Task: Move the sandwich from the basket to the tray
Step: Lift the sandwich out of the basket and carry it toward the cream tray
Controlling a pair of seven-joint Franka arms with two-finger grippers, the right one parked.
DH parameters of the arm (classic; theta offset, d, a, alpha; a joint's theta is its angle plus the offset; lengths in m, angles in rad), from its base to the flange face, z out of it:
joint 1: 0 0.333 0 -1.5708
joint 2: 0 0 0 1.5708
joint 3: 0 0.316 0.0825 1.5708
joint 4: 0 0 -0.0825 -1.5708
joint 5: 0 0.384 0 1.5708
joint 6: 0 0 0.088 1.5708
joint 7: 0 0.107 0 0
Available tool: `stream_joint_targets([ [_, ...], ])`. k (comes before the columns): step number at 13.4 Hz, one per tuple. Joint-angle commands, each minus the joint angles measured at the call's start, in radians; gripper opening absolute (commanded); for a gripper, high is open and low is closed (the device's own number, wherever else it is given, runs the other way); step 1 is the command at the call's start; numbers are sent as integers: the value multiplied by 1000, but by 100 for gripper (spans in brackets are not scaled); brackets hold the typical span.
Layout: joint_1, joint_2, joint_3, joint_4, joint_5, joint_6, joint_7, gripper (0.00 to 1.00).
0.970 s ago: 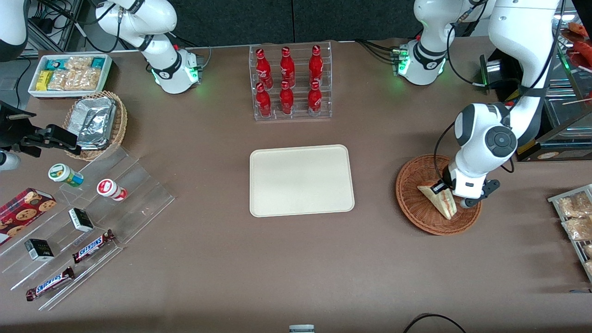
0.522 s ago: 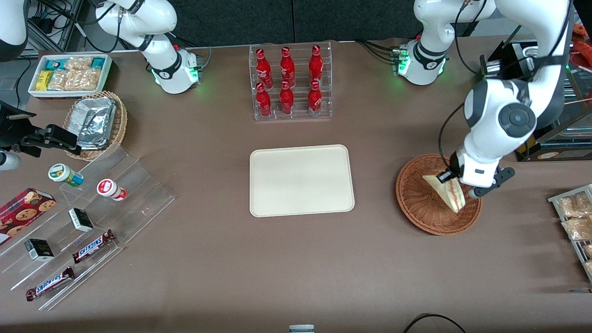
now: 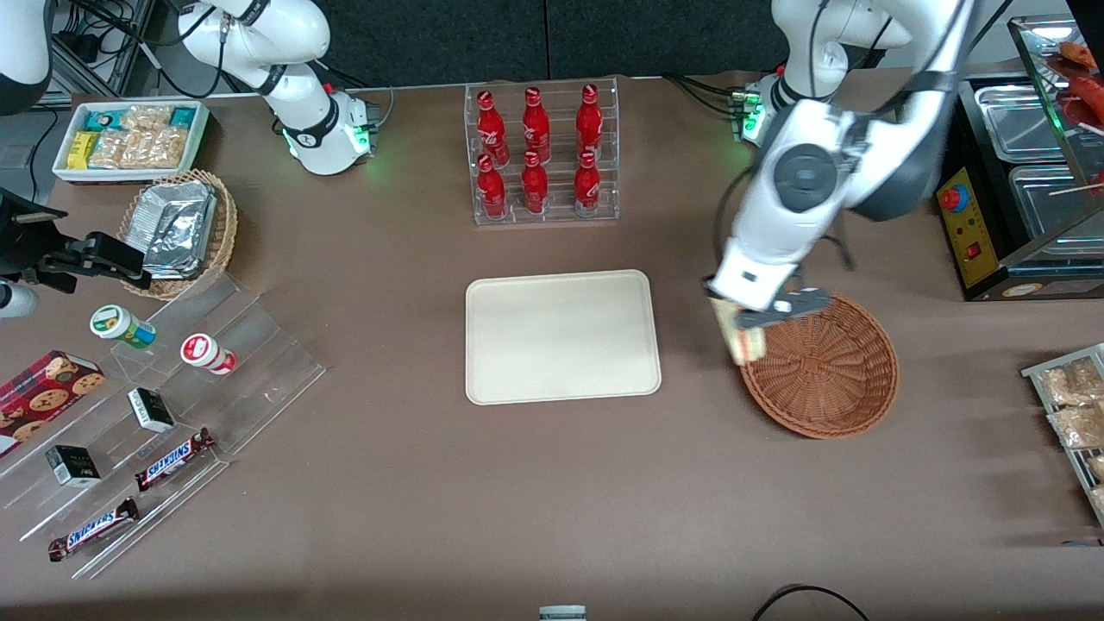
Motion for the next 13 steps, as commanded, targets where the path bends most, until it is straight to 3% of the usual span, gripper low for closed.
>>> stream_joint_targets([
  [1,-87,115,14,119,-54,-19,-20,0],
  [6,-177,248,14,223,-64,4,-56,0],
  [13,-250,334,14,225,-59,135,-120,0],
])
